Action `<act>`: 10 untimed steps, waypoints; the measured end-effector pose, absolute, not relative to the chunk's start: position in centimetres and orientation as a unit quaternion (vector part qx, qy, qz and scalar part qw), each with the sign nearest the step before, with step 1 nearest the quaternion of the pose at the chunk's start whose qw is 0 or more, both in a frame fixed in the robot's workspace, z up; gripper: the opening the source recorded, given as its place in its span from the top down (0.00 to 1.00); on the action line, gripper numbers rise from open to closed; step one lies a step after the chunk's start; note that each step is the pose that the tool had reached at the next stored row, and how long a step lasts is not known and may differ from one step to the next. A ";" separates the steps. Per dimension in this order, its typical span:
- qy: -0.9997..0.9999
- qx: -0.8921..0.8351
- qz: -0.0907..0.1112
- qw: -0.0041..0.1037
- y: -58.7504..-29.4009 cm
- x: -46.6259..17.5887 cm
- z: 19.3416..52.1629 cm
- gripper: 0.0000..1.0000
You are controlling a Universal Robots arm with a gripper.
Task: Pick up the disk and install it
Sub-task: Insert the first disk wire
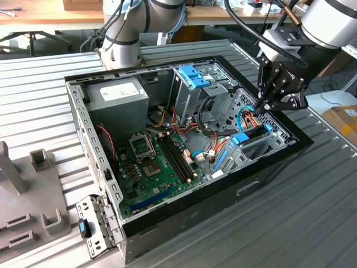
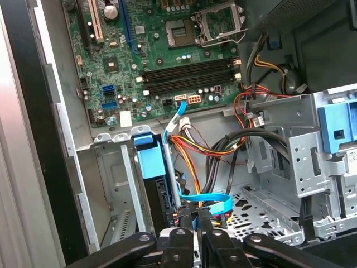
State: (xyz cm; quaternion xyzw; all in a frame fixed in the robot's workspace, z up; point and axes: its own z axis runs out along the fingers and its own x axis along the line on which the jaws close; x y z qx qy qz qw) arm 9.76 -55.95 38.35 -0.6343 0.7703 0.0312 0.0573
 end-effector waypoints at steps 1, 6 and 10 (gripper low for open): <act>0.770 -0.634 0.031 0.057 -55.9 9.8 38.4 0.84; 0.770 -0.635 0.031 0.057 -56.0 9.8 38.4 0.84; 0.770 -0.635 0.031 0.057 -56.0 9.8 38.4 0.76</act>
